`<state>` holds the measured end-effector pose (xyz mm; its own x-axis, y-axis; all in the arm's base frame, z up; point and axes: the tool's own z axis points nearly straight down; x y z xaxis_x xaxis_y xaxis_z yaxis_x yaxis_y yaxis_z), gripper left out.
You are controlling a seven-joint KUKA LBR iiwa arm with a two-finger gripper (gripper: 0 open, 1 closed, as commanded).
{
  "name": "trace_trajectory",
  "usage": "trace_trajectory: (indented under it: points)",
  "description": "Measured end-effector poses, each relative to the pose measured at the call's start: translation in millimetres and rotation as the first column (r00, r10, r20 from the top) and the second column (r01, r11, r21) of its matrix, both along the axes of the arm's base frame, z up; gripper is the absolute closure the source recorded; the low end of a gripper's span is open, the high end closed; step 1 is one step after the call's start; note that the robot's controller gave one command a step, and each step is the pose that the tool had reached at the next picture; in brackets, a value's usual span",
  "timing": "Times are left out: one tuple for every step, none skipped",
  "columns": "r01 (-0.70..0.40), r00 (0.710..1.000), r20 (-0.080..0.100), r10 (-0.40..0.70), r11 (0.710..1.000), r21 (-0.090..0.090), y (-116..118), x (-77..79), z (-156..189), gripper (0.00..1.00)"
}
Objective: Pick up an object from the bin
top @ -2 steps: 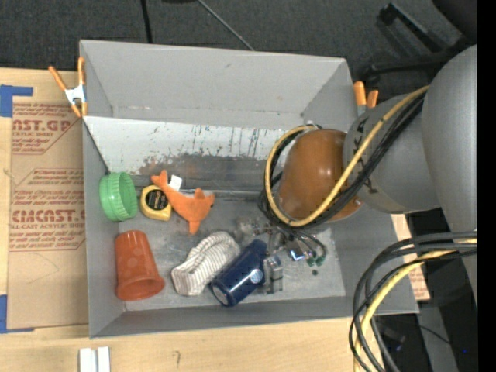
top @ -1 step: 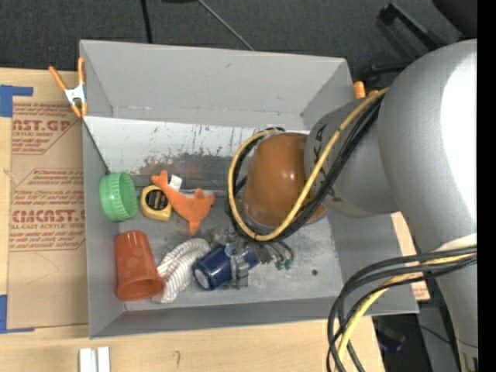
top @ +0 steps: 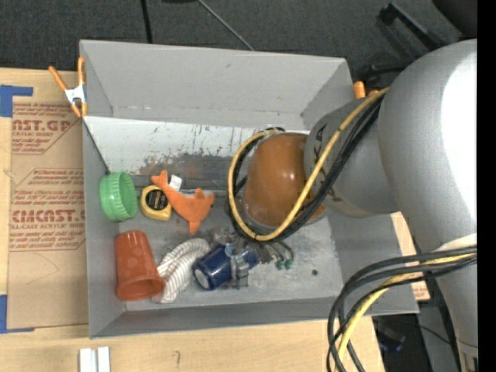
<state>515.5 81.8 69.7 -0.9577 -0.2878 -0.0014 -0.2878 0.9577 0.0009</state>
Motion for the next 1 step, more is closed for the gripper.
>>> trace_trajectory:
  points:
    - [0.002, 1.000, 0.003, -0.002, 1.000, -0.001, -1.6, 11.5, 148.8, 1.00]
